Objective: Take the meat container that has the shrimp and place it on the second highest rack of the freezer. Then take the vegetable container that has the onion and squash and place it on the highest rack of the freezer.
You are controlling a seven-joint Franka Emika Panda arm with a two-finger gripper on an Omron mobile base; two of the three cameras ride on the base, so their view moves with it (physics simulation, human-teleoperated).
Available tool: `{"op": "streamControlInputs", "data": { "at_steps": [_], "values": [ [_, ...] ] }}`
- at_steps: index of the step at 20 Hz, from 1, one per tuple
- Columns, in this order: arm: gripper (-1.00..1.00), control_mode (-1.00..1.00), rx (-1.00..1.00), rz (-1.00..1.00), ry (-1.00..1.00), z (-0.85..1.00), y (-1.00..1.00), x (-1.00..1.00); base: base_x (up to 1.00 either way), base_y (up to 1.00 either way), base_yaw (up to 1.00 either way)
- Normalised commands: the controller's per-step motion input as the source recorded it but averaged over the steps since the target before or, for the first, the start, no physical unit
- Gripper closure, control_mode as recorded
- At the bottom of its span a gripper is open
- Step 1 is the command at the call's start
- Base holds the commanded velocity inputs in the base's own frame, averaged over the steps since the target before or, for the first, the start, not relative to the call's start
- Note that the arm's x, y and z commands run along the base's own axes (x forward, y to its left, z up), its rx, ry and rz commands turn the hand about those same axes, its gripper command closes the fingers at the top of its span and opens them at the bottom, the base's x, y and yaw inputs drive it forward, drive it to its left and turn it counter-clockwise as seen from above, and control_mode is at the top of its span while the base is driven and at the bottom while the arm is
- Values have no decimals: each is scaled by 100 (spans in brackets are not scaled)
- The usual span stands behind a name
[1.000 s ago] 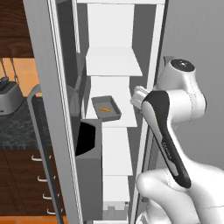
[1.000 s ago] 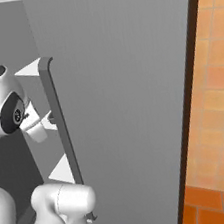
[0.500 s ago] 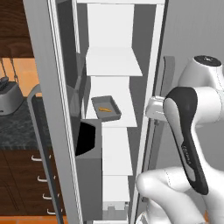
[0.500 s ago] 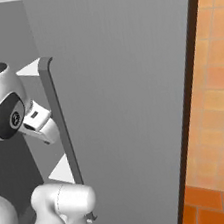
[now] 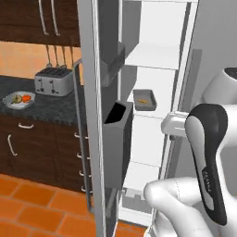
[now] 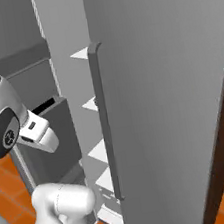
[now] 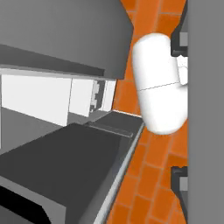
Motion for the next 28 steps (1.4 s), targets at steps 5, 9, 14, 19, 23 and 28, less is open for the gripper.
{"op": "streamControlInputs", "data": {
  "at_steps": [5, 9, 14, 19, 23, 28],
  "values": [
    [-100, 100, 0, 0, 0, 0, 0, 0, -34, 3, 82],
    [-100, 100, 0, 0, 0, 0, 0, 0, -30, 48, 79],
    [-100, 100, 0, 0, 0, 0, 0, 0, -20, 74, 83],
    [-100, 100, 0, 0, 0, 0, 0, 0, 39, 78, 61],
    [-100, 100, 0, 0, 0, 0, 0, 0, 100, 35, 3],
    [-100, 100, 0, 0, 0, 0, 0, 0, 100, 3, -8]
  ]
}}
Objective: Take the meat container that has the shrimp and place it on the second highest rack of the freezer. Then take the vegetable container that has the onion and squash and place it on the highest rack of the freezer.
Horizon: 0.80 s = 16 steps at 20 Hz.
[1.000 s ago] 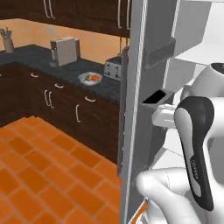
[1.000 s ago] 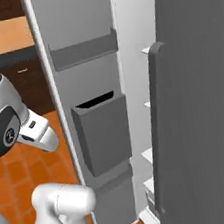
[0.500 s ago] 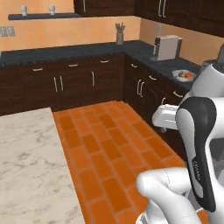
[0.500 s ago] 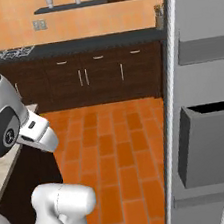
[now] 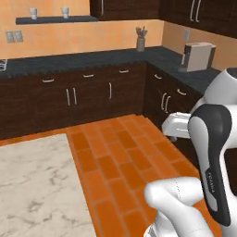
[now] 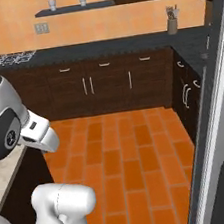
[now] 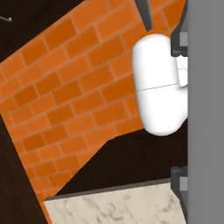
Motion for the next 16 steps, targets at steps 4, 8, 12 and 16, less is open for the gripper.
{"op": "streamControlInputs", "data": {
  "at_steps": [4, 8, 12, 16],
  "values": [
    [-100, 100, 0, 0, 0, 0, 0, 0, 100, 0, -22],
    [-100, 100, 0, 0, 0, 0, 0, 0, 100, 0, -38],
    [-100, 100, 0, 0, 0, 0, 0, 0, 88, 0, -52],
    [-100, 100, 0, 0, 0, 0, 0, 0, 75, 0, -58]
  ]
}}
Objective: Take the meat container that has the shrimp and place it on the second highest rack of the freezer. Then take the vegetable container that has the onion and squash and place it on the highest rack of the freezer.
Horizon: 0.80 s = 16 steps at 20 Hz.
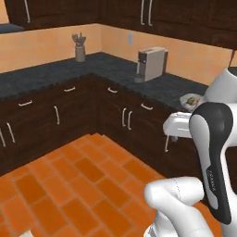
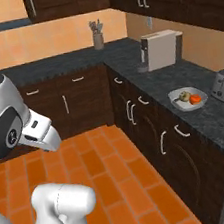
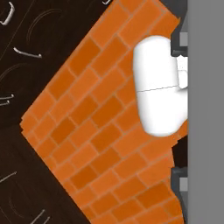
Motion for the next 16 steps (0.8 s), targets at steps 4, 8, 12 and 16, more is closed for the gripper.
{"op": "streamControlInputs", "data": {
  "at_steps": [4, 8, 12, 16],
  "values": [
    [-100, 100, 0, 0, 0, 0, 0, 0, 82, 4, -56],
    [-100, 100, 0, 0, 0, 0, 0, 0, 85, 15, -55],
    [-100, 100, 0, 0, 0, 0, 0, 0, 84, 27, -56],
    [-100, 100, 0, 0, 0, 0, 0, 0, 80, 31, -59]
  ]
}}
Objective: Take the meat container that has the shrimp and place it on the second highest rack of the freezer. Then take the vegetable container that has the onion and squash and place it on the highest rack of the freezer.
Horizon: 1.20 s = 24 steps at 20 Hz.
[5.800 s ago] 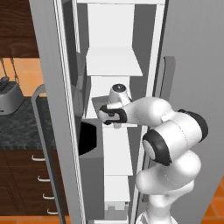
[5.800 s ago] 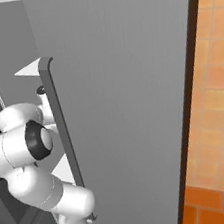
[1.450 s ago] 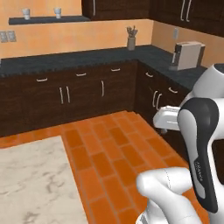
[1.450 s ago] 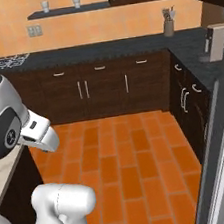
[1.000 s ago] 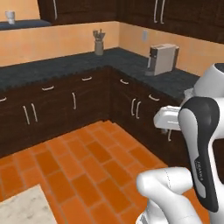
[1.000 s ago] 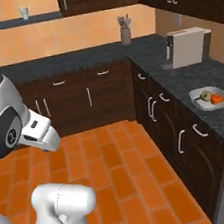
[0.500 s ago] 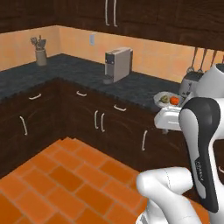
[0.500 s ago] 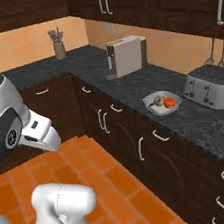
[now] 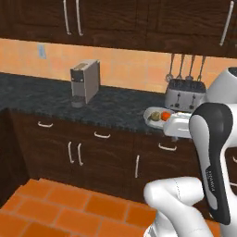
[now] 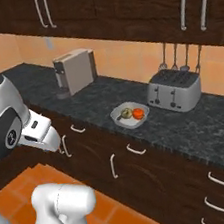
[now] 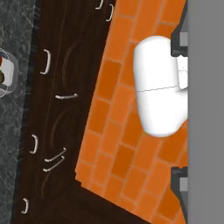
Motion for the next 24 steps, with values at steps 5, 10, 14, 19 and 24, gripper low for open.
{"op": "streamControlInputs", "data": {
  "at_steps": [5, 10, 14, 19, 24],
  "values": [
    [-100, 100, 0, 0, 0, 0, 0, 0, 73, 33, -63],
    [-100, 100, 0, 0, 0, 0, 0, 0, 64, 41, -65],
    [-100, 100, 0, 0, 0, 0, 0, 0, 62, 54, -62],
    [-100, 100, 0, 0, 0, 0, 0, 0, 54, 56, -58],
    [-100, -100, 0, -26, 5, -45, 0, 31, 11, 15, -22]
  ]
}}
